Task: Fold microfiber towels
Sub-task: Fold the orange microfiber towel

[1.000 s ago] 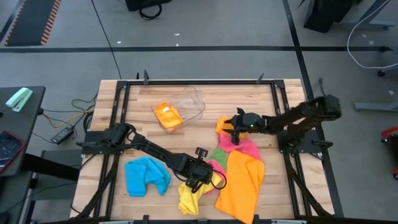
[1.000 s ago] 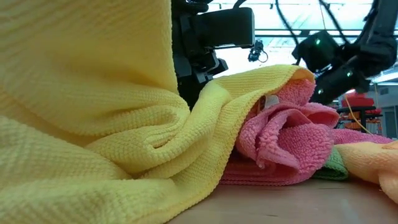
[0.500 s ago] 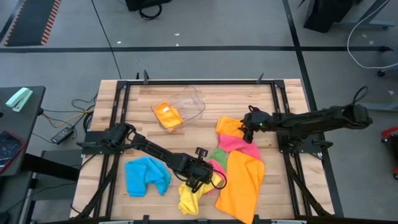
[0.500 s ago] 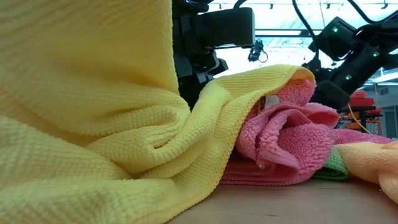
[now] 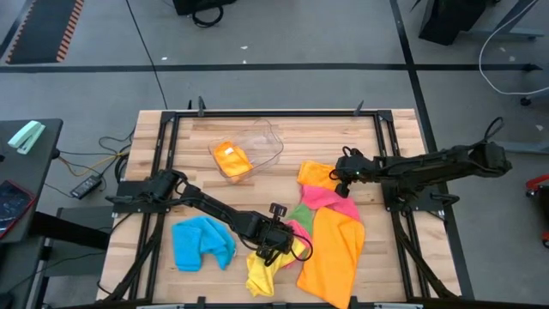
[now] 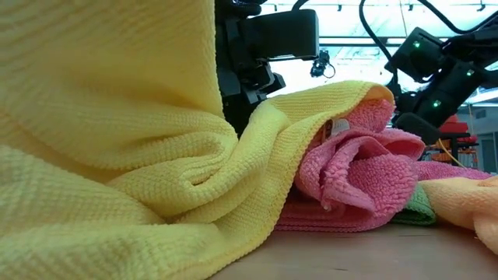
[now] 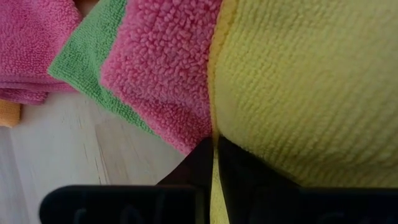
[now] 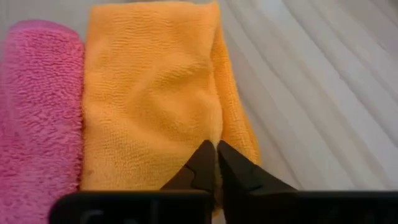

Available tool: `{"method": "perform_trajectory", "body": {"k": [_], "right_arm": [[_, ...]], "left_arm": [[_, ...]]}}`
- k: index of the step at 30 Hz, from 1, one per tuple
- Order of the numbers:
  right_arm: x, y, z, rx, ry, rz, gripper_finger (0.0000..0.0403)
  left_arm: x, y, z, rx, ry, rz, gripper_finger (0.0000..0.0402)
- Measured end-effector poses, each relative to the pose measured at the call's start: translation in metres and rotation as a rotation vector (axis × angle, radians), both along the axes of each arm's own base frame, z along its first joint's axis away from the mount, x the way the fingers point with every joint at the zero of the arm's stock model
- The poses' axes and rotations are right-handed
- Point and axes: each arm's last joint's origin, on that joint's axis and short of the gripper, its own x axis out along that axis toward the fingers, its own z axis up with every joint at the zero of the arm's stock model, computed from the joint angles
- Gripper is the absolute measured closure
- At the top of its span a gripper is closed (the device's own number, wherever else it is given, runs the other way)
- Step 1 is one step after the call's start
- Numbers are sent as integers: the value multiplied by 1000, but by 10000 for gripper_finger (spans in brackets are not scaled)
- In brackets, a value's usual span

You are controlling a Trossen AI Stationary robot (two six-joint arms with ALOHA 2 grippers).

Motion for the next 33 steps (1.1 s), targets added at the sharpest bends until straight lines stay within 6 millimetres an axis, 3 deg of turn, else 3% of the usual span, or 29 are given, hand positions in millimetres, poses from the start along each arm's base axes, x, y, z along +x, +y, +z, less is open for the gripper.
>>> {"method": "perform_trajectory", "body": {"k": [10, 15, 25, 28, 33], "right_arm": [[-7, 2, 20, 32, -148, -30, 396], [-17, 3, 12, 91, -43, -89, 389], [-6, 1, -1, 47, 45, -52, 335], [0, -1, 10, 17, 62, -37, 307], [16, -5, 51, -60, 20, -41, 272]], "left_arm": [[0, 0, 0, 0, 0, 1, 372], [0, 0, 0, 0, 0, 1, 370], [0, 0, 0, -3, -4, 3, 374], [0, 0, 0, -2, -3, 2, 376], [0, 0, 0, -2, -3, 2, 369]]}}
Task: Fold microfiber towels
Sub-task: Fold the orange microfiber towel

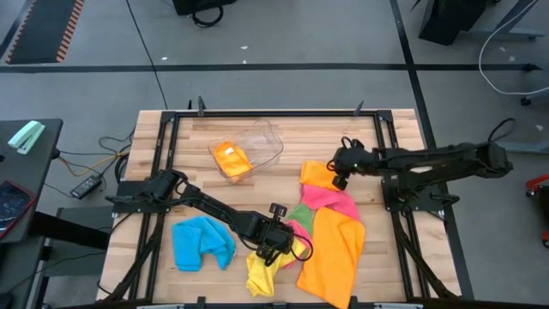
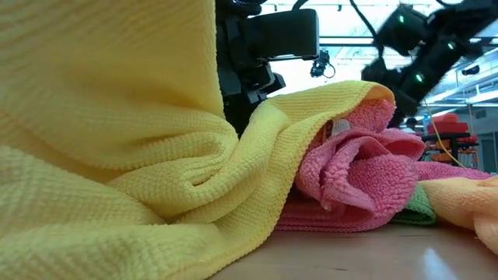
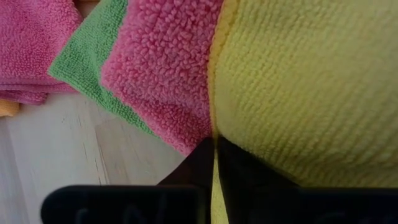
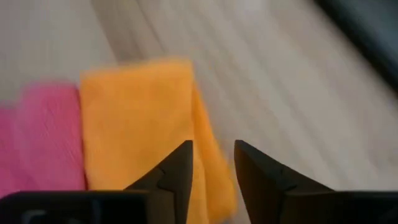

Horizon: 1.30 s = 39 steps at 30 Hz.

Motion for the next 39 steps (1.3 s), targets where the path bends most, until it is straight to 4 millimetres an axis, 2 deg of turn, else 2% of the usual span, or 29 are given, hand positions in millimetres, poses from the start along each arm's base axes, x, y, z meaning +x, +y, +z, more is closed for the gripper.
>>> {"method": "perform_trajectory", "body": {"k": [2, 4, 9, 17, 20, 24, 27, 30, 35, 39], "right_arm": [[8, -1, 8, -23, -43, 48, 263], [14, -1, 5, -31, -51, 92, 257], [25, -8, -25, -2, 47, 75, 254], [56, -23, -61, -63, 63, 117, 255], [68, -27, -59, -58, 1, 141, 258], [80, -24, -45, -41, -59, 177, 260], [84, -18, -33, -67, -98, 213, 260], [85, -16, -31, -75, -98, 255, 261], [80, -18, -45, 21, -199, 397, 261], [69, -25, -63, 30, -271, 380, 261]], "left_arm": [[0, 0, 0, 0, 0, 0, 366], [0, 0, 0, 1, 4, 1, 366], [-1, 0, 0, 2, 6, 0, 372], [-1, 0, 0, 2, 5, -2, 371], [-1, 0, 0, 2, 6, 0, 367], [-1, 0, 0, 2, 6, 1, 368], [-1, 0, 0, 2, 7, 0, 373], [-1, 0, 0, 1, 7, 1, 376], [-1, 0, 0, 1, 7, 2, 377], [-1, 0, 0, 1, 9, 2, 371]]}}
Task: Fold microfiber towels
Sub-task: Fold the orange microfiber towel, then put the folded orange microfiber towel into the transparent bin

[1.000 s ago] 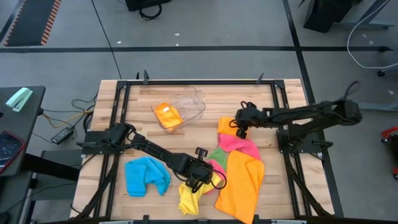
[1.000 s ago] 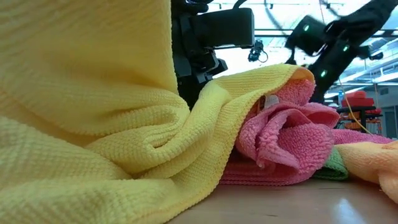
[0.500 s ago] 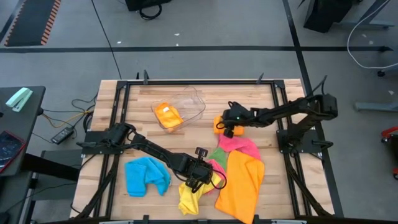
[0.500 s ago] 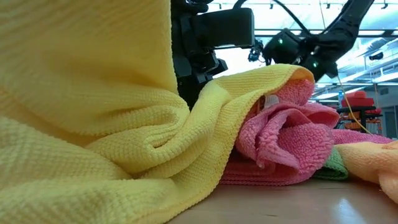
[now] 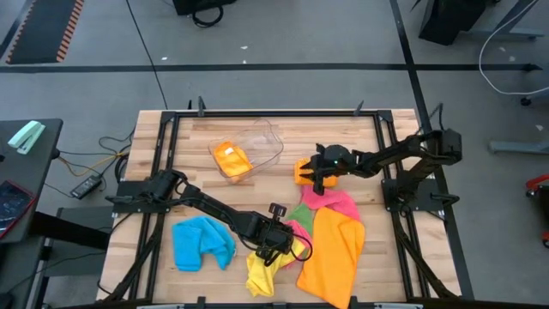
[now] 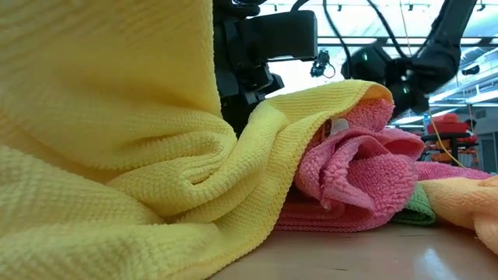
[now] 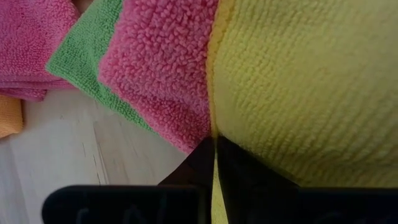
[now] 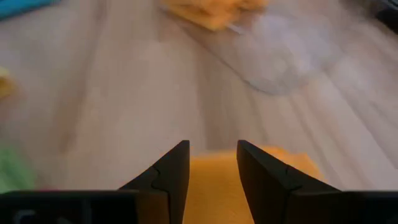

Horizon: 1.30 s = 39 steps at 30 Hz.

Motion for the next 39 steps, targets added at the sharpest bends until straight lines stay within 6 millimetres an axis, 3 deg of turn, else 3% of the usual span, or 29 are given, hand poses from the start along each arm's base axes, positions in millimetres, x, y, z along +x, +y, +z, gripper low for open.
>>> {"method": "perform_trajectory", "body": {"k": [5, 8, 10, 15, 18, 21, 27, 31, 35, 39], "right_arm": [[-2, -2, -25, 59, 81, -33, 261], [2, -3, -25, 60, 83, -30, 261], [2, -4, -18, 59, 80, -35, 261], [4, -4, 22, 30, 24, -37, 261], [0, -6, 35, 9, 54, -29, 255], [-3, -20, 40, 7, 96, -55, 234], [-13, -56, 17, 141, 180, -45, 173], [-17, -66, -2, 224, 220, -2, 144], [-14, -67, -14, 243, 248, 8, 139], [-11, -64, -18, 250, 263, 4, 163]], "left_arm": [[0, 0, 0, 2, 0, -3, 367], [0, 1, 0, -1, -2, 1, 372], [1, 1, 0, -1, -2, 2, 375], [0, 1, 0, 0, 0, 1, 377], [0, 1, 0, 0, 0, 2, 372], [0, 1, 0, 0, -1, 2, 367], [0, 1, 0, 0, -1, 1, 370], [0, 1, 0, 2, 1, -2, 376], [0, 1, 0, 2, 1, -2, 378], [0, 1, 0, 1, 0, 1, 373]]}}
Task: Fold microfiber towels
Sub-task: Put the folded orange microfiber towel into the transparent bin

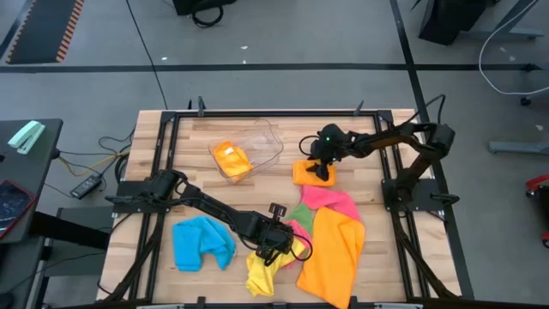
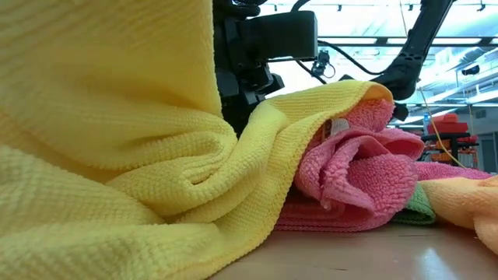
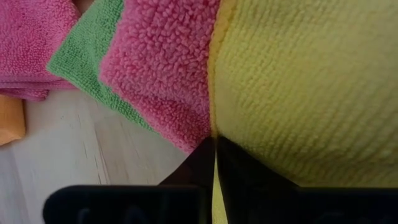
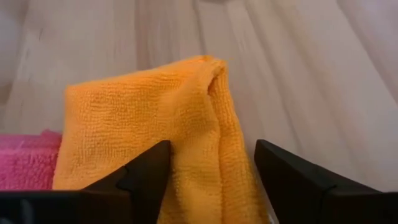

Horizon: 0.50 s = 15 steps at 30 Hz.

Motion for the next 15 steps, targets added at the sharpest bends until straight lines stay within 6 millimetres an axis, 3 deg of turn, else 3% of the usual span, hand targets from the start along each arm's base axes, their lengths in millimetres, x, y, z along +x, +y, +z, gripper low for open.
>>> {"method": "perform_trajectory", "body": {"k": [5, 12, 15], "right_arm": [[0, 4, 2, 9, 15, -19, 230], [0, 7, 1, 48, 14, -7, 361], [0, 7, 2, 37, 6, 0, 389]], "left_arm": [[0, 0, 0, 0, 0, 1, 367], [0, 0, 0, 0, 2, 1, 377], [0, 0, 0, 0, 2, 1, 378]]}}
